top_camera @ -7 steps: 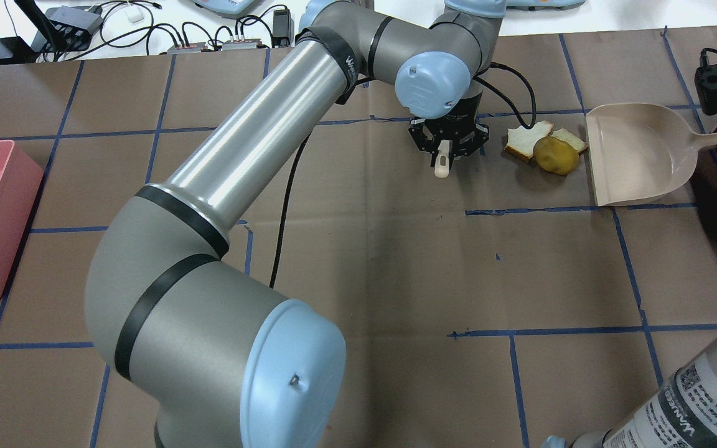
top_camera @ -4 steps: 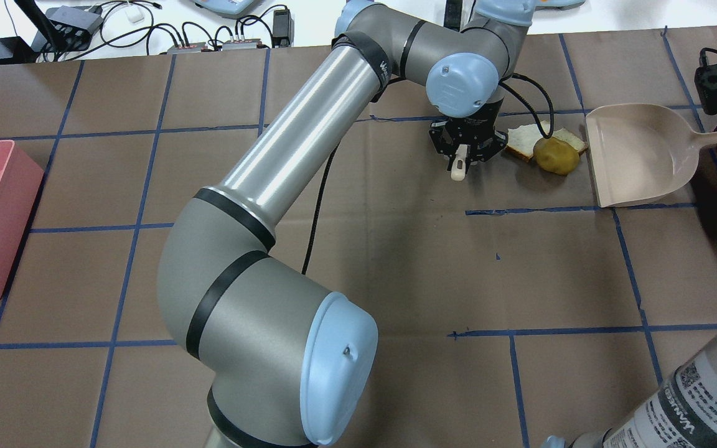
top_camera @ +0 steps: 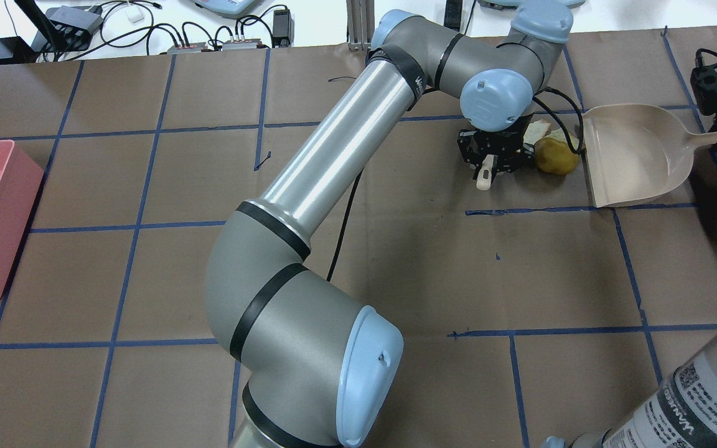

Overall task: Sweep and dump trash in nearest bin
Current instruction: 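Move the brush with the left gripper toward the potato and bread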

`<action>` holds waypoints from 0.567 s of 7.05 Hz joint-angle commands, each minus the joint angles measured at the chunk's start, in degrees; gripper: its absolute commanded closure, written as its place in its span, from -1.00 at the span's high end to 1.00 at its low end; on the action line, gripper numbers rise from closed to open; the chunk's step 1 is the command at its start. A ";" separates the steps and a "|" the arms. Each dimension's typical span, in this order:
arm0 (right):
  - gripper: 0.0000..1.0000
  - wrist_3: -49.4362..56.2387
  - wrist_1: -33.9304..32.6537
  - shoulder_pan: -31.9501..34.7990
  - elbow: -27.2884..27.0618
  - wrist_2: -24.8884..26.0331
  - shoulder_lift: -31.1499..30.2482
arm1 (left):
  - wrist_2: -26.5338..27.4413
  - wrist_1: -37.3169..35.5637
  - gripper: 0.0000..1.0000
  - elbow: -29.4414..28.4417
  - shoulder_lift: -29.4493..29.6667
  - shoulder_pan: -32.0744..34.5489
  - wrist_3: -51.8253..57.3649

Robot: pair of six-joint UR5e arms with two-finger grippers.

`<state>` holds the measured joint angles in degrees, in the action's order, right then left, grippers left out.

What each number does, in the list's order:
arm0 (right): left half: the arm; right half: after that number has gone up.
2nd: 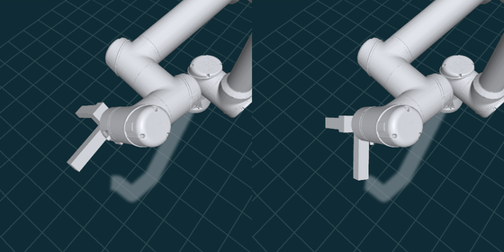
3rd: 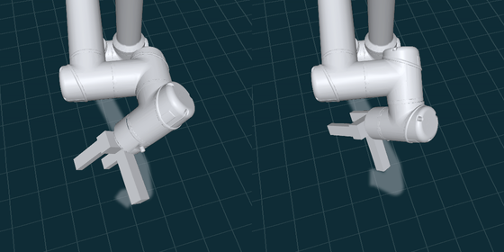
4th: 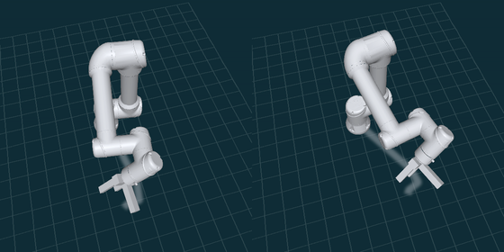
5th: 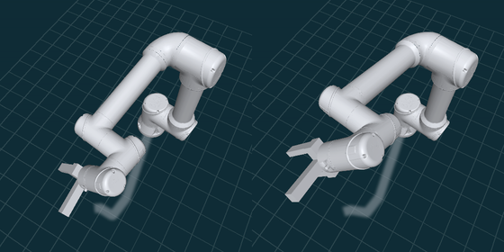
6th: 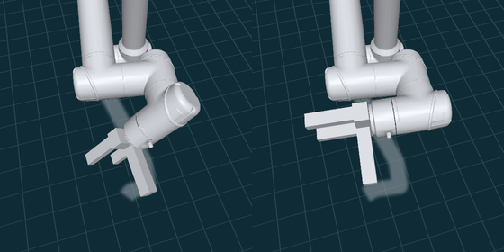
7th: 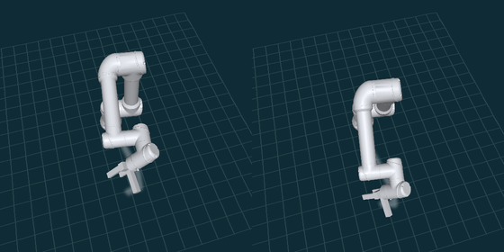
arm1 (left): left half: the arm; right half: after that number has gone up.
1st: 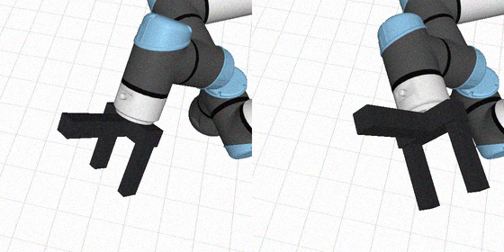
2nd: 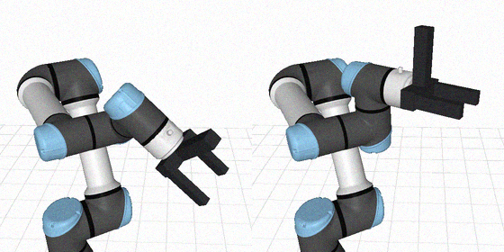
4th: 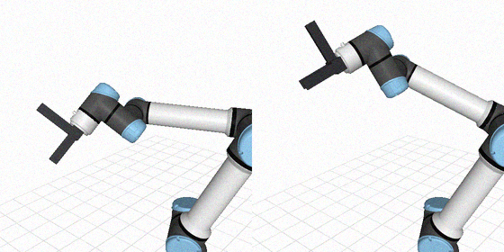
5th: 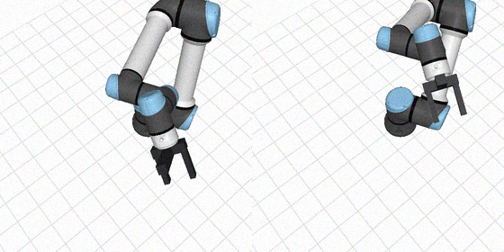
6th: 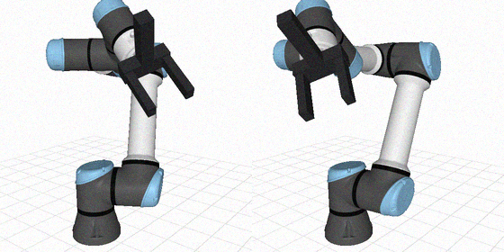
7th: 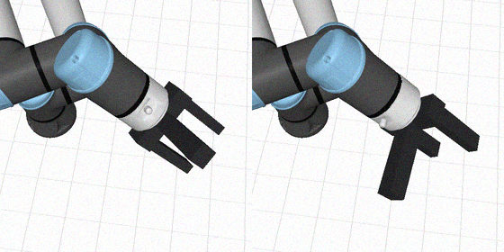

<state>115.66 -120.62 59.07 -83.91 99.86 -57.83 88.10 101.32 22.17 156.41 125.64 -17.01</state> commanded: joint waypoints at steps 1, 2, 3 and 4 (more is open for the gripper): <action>-0.96 0.44 0.12 0.08 -0.03 -1.41 0.17 | -0.30 -0.15 -0.98 -0.55 0.47 0.66 -0.30; -0.96 0.53 0.12 0.08 -0.03 -1.77 0.43 | -0.38 -0.33 -0.98 -0.81 0.56 1.27 -0.48; -0.96 0.53 0.12 0.08 -0.03 -1.78 0.35 | -0.47 -0.50 -0.98 -0.90 0.65 1.71 -0.74; -0.95 0.53 0.12 0.08 -0.03 -1.69 0.43 | -0.65 -0.59 -0.98 -0.90 0.73 2.41 -1.27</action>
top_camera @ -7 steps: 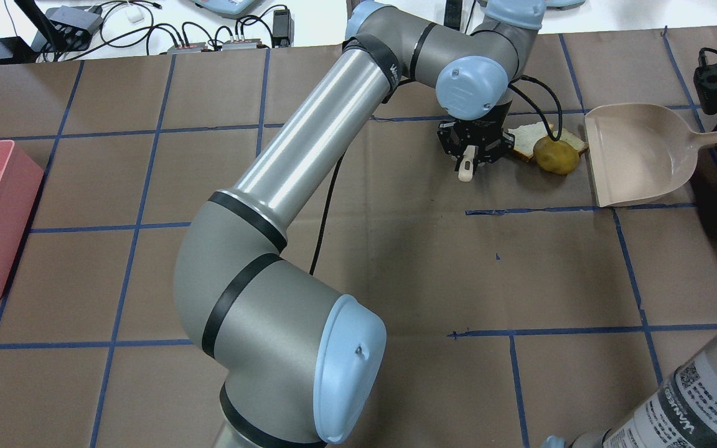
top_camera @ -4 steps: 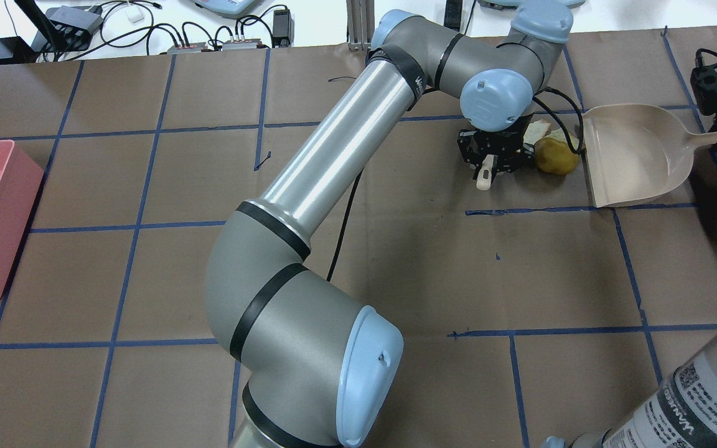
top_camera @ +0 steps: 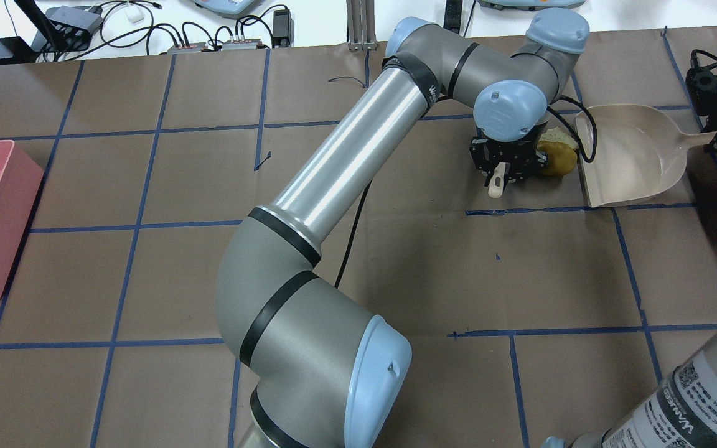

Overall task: Sweep and dump trash in nearest bin
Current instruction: 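Sweep the potato with the brush toward the dustpan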

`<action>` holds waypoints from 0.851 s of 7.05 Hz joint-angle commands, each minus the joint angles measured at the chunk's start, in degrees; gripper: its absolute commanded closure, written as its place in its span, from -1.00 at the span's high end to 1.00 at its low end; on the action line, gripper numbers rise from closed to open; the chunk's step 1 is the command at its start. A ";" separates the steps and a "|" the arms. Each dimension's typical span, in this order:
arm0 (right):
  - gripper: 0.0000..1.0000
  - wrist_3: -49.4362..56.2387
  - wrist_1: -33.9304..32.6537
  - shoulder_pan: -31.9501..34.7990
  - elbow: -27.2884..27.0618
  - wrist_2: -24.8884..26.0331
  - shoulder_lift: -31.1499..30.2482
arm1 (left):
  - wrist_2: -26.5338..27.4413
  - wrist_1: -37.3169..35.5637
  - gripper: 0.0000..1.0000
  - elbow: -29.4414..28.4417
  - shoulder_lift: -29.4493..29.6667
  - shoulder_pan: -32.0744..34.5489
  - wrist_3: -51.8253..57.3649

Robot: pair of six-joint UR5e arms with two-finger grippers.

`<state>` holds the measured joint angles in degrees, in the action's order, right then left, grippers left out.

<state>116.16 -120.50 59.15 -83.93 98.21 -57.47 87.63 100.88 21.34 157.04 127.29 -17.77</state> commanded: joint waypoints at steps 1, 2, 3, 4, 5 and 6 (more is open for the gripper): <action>-0.95 -0.06 0.00 0.00 0.00 0.14 -0.01 | -1.57 -1.02 -0.98 -0.07 0.81 1.03 -0.86; -0.95 -0.15 0.00 0.00 0.00 0.66 -0.10 | -1.93 -1.99 -0.98 -0.16 1.42 1.20 -1.30; -0.95 -0.32 0.00 0.00 0.08 0.76 -0.10 | -2.11 -2.87 -0.98 -1.73 2.04 1.73 -1.91; -0.95 -0.23 0.09 0.00 0.09 0.76 -0.10 | -2.98 -2.79 -0.98 -6.18 4.48 1.99 -2.09; -0.95 -0.23 0.09 0.09 0.17 0.76 -0.10 | -2.82 -2.62 -0.98 -12.40 8.33 2.34 -2.27; -0.95 -0.23 0.09 0.09 0.17 0.76 -0.10 | -2.64 -1.57 -0.98 -18.56 11.85 3.04 -2.79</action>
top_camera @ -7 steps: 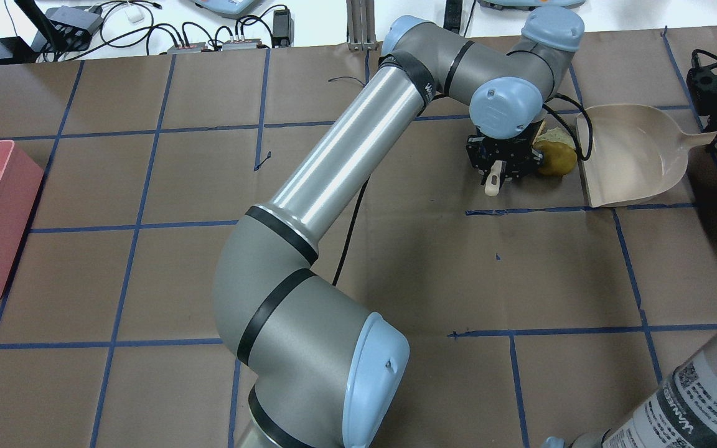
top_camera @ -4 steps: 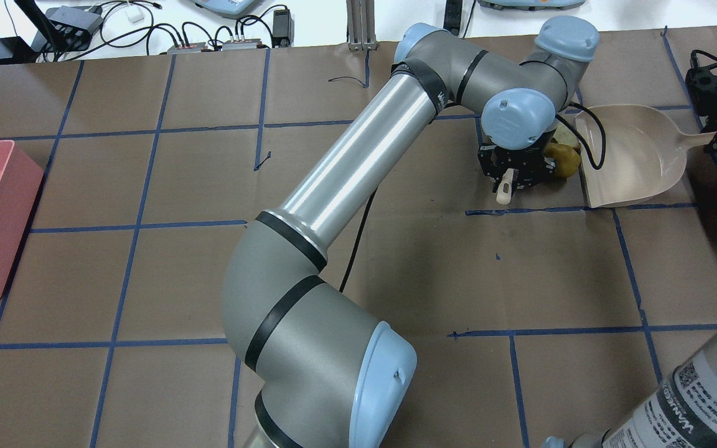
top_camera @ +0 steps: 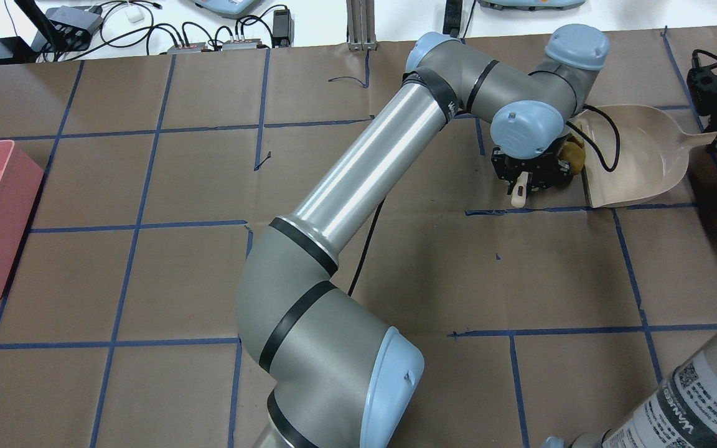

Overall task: Sweep and dump trash in nearest bin
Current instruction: 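Sweep the potato with the brush toward the dustpan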

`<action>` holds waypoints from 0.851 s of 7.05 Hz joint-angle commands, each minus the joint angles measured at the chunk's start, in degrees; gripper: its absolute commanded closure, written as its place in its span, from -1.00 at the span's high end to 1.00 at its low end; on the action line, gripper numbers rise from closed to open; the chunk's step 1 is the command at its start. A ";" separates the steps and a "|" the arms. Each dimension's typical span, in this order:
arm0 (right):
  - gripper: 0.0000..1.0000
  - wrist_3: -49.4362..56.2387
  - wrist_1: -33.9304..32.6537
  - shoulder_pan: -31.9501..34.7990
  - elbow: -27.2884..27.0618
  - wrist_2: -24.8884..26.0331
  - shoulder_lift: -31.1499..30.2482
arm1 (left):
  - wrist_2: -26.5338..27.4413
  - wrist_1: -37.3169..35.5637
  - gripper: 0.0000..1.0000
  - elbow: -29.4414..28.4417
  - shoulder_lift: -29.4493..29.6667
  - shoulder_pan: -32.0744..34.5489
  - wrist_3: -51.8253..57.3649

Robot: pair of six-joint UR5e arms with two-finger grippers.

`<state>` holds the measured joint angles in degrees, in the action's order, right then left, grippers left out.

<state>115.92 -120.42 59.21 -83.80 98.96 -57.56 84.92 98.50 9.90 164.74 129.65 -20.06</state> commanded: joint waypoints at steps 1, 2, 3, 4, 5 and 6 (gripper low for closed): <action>-0.95 0.09 0.01 0.03 0.04 0.01 -0.09 | -0.02 2.47 -0.98 -10.13 5.32 1.21 -0.94; -0.95 0.09 0.01 0.29 0.04 -0.08 -0.09 | -1.67 2.75 -0.98 -10.60 5.16 1.74 -1.38; -0.95 0.09 0.10 0.90 0.12 -0.08 -0.36 | -1.95 2.84 -0.98 -10.69 4.98 2.70 -1.64; -0.95 0.09 0.36 0.91 0.13 -0.08 -0.36 | -2.13 2.84 -0.98 -10.77 4.81 3.67 -2.43; -0.95 0.18 0.36 0.91 0.13 0.01 -0.36 | -4.39 2.84 -0.98 -10.78 4.80 4.03 -2.44; -0.95 0.09 0.36 0.91 0.13 -0.08 -0.27 | -6.15 2.84 -0.98 -11.38 4.80 4.29 -2.70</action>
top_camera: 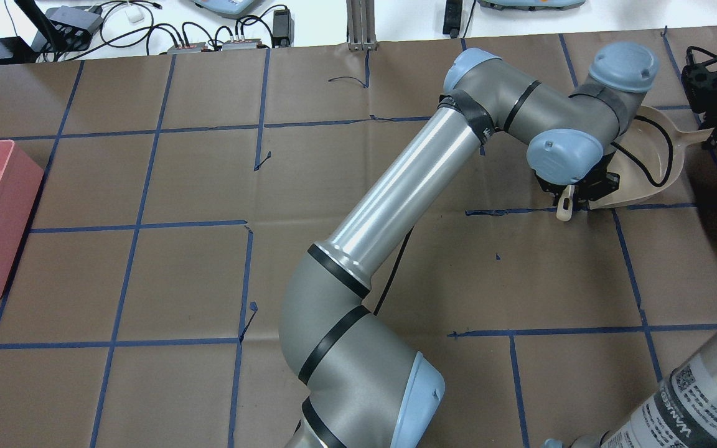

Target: Sweep and dump trash in nearest bin

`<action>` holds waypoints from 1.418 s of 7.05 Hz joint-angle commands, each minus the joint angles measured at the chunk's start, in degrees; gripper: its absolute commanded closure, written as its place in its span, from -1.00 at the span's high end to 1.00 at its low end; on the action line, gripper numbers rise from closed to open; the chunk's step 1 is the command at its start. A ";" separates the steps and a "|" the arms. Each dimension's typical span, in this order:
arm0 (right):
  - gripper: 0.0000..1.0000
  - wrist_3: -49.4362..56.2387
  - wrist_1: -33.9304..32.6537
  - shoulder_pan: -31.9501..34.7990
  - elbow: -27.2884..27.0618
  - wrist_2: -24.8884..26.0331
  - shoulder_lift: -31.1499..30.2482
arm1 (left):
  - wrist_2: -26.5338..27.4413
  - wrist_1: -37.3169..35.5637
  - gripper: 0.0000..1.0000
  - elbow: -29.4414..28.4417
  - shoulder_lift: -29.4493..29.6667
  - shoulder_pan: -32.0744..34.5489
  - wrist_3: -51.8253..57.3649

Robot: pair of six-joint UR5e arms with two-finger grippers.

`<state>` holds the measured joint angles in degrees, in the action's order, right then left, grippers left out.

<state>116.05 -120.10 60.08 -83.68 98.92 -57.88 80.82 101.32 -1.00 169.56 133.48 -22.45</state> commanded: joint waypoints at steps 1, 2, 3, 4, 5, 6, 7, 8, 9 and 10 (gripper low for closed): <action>-0.95 -0.04 0.04 0.04 0.00 -0.04 0.05 | -3.11 -0.07 -0.98 -0.67 -0.02 0.73 -1.01; -0.95 -0.04 0.04 0.04 0.00 -0.04 0.05 | -3.21 -0.16 -0.98 -0.84 -0.02 0.99 -1.36; -0.95 0.05 0.04 0.04 0.00 -0.04 0.05 | -4.52 -0.16 -0.98 -1.80 -0.11 1.08 -1.89; -0.95 0.05 0.04 0.04 0.00 -0.04 0.05 | -5.49 0.88 -0.98 -3.72 -0.11 0.65 -1.80; -0.95 0.05 0.04 0.04 0.00 -0.04 -0.04 | -5.76 4.64 -0.98 -5.74 -0.81 -0.05 -1.46; -0.95 0.05 0.04 0.04 0.00 -0.04 -0.04 | -5.67 8.33 -0.98 -6.90 -0.64 -0.23 -1.45; -0.95 0.14 0.04 0.04 0.00 -0.13 0.05 | -5.67 11.15 -0.98 -7.60 -0.64 -0.50 -1.45; -0.95 0.14 0.13 0.04 0.00 -0.22 0.05 | -5.76 14.66 -0.98 -8.48 -0.55 -0.59 -1.97; -0.95 0.23 0.74 0.04 0.00 -0.56 0.05 | -5.76 17.56 -0.98 -9.79 -0.29 -0.59 -3.28; -0.95 0.23 0.83 0.13 0.00 -0.65 0.05 | -5.85 19.07 -0.98 -11.20 0.50 -0.59 -5.47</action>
<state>116.25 -119.54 60.13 -83.67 98.45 -57.84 75.05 117.84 -10.61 169.39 132.93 -25.85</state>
